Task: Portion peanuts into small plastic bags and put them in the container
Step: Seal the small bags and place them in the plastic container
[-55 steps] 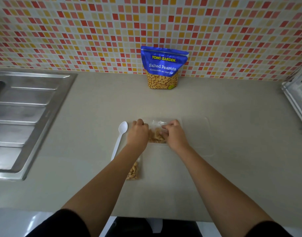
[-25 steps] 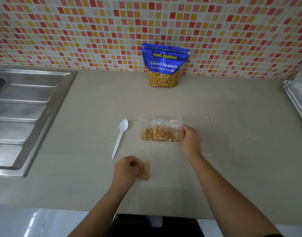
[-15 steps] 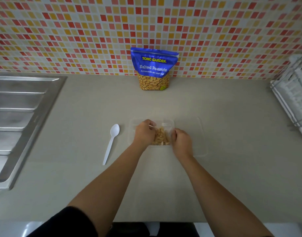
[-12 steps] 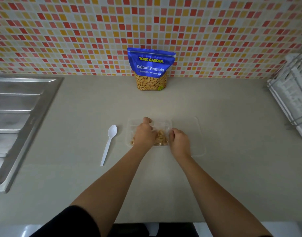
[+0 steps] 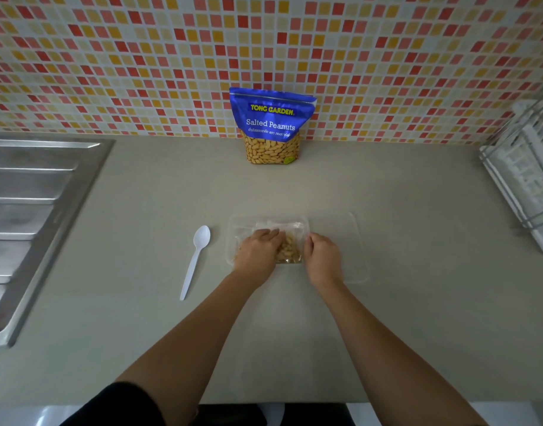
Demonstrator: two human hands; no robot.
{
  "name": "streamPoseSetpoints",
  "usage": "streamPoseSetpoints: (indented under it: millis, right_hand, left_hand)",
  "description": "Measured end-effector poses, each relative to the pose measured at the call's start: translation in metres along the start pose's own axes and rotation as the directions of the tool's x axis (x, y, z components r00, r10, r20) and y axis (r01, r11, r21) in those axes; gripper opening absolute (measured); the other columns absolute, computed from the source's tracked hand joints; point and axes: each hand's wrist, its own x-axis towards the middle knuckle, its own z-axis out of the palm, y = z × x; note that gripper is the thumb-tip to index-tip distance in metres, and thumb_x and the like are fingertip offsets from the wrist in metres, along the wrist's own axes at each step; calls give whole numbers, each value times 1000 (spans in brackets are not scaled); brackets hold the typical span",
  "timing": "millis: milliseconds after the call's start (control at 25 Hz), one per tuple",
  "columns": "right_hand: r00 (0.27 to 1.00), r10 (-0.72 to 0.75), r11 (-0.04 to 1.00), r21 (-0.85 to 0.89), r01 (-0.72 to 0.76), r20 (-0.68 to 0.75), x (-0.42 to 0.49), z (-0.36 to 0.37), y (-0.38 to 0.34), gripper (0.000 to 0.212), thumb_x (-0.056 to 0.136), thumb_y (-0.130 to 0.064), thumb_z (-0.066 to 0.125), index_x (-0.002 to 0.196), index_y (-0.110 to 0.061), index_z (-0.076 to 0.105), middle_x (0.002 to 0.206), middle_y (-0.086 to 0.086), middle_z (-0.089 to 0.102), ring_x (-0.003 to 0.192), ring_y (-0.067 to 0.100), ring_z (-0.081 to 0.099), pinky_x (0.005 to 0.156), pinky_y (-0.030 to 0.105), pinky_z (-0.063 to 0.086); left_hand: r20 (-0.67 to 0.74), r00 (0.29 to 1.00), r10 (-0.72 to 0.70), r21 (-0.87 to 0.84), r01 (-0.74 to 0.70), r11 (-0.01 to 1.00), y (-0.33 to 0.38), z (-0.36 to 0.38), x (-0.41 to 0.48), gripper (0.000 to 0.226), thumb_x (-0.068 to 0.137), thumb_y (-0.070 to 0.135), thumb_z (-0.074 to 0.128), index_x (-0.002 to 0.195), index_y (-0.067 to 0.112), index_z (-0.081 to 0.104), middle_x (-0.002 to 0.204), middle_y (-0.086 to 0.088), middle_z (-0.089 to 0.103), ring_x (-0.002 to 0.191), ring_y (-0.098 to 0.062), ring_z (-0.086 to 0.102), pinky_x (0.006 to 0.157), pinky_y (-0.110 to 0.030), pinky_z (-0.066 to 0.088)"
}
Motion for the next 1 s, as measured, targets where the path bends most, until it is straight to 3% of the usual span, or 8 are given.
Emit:
streamPoseSetpoints:
  millis: [160, 240, 400, 520, 640, 760, 920, 1000]
  right_hand:
    - [1000, -2, 1000, 4, 2, 13, 0, 0, 0, 31, 95, -15, 41, 86, 5, 62, 85, 25, 64, 79, 38, 60, 70, 36, 42]
    - [999, 43, 998, 44, -42, -24, -2, -6, 0, 34, 96, -22, 38, 97, 2, 63, 93, 23, 64, 86, 39, 60, 74, 36, 43]
    - [954, 251, 968, 20, -251, -166, -14, -22, 26, 45, 86, -24, 57, 124, -2, 50, 123, 28, 52, 116, 43, 47, 98, 42, 37]
    - [881, 473, 876, -118, -468, 12, -25, -32, 42, 88, 72, -42, 72, 140, -9, 28, 148, 25, 25, 138, 37, 22, 112, 42, 20]
    - [883, 470, 875, -145, -462, 22, -25, -40, 42, 96, 68, -43, 76, 142, -12, 23, 143, 20, 32, 133, 36, 28, 108, 43, 26]
    - [838, 546, 825, -189, -532, 24, -19, -47, 40, 101, 61, -41, 81, 140, -18, 24, 137, 16, 34, 126, 35, 35, 100, 45, 34]
    - [850, 523, 847, 150, -510, -62, -4, -62, 53, 76, 66, -13, 80, 131, -7, 42, 126, 23, 49, 107, 34, 55, 96, 37, 42]
    - [829, 538, 795, 420, -439, -153, 4, -72, 54, 56, 73, -6, 73, 125, -5, 51, 105, 18, 66, 88, 20, 63, 93, 33, 48]
  left_hand:
    - [130, 990, -59, 62, 51, 997, -3, -2, 2, 47, 95, 14, 37, 142, 15, 35, 149, -4, 39, 141, -26, 28, 112, -37, 28]
    - [-56, 997, -56, -30, 55, 998, -4, -7, -3, 43, 96, 17, 38, 139, 10, 42, 147, -9, 41, 138, -29, 34, 113, -37, 28]
    - [-221, 888, -403, -201, 363, 910, -19, -19, -21, 45, 98, 15, 37, 140, 1, 34, 149, -18, 34, 137, -34, 30, 114, -38, 25]
    - [-109, 847, -520, -272, 478, 835, -28, -20, -28, 45, 98, 14, 34, 140, -1, 31, 132, -24, 50, 116, -39, 50, 93, -42, 42]
    - [-49, 858, -511, -233, 487, 841, -34, -19, -28, 46, 96, 9, 34, 142, 3, 30, 97, -25, 65, 84, -36, 61, 67, -34, 42]
    - [-41, 850, -525, -229, 504, 833, -37, -20, -27, 48, 96, 9, 34, 144, 5, 29, 85, -23, 66, 78, -34, 61, 65, -34, 42]
    - [-21, 848, -529, -251, 508, 824, -35, -24, -27, 48, 97, 10, 35, 144, 6, 27, 87, -23, 66, 81, -36, 61, 71, -36, 45]
    - [-17, 844, -536, -274, 511, 815, -36, -25, -28, 48, 97, 11, 35, 144, 7, 28, 88, -23, 66, 82, -36, 62, 72, -36, 46]
